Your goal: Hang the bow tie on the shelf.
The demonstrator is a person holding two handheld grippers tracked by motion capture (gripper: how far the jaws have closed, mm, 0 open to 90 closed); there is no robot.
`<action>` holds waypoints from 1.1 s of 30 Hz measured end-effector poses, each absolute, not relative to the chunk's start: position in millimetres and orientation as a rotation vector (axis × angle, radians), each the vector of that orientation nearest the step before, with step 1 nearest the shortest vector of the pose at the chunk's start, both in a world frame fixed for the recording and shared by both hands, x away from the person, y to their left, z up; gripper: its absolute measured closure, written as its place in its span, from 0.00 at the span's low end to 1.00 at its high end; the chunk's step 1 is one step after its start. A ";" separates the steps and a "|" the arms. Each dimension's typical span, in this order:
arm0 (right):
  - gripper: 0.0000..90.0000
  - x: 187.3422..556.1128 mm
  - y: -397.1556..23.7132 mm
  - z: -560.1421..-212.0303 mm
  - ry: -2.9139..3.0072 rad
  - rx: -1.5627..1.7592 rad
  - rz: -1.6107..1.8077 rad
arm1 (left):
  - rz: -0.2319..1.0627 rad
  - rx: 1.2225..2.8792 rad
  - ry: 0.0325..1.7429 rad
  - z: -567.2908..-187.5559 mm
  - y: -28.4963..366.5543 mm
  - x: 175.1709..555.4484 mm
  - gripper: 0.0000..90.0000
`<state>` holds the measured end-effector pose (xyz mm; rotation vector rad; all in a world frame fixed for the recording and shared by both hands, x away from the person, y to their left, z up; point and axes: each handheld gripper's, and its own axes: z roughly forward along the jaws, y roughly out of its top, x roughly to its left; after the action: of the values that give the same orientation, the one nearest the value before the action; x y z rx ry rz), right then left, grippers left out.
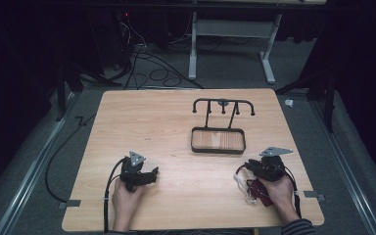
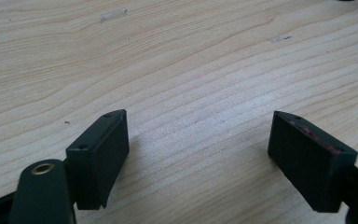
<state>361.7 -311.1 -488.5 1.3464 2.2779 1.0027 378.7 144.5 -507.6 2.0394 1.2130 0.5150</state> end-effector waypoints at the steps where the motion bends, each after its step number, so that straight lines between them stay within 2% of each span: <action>1: 0.85 362.2 -310.6 -489.2 2.289 1.346 0.991 | 0.514 2.041 1.213 -507.6 144.6 378.7 0.23; 13: 0.94 363.7 -307.8 -492.9 2.320 1.321 0.954 | 0.515 2.040 1.213 -507.6 144.5 378.7 0.23; 17: 1.00 363.3 -307.2 -493.0 2.323 1.307 0.944 | 0.515 2.040 1.213 -507.6 144.5 378.7 0.23; 33: 1.00 358.0 -308.2 -481.4 2.308 1.261 0.970 | 0.514 2.041 1.213 -507.5 144.6 378.7 0.23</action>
<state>358.0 -308.2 -481.4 1.2613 2.3076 0.9700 378.7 144.6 -507.5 2.0408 1.2126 0.5136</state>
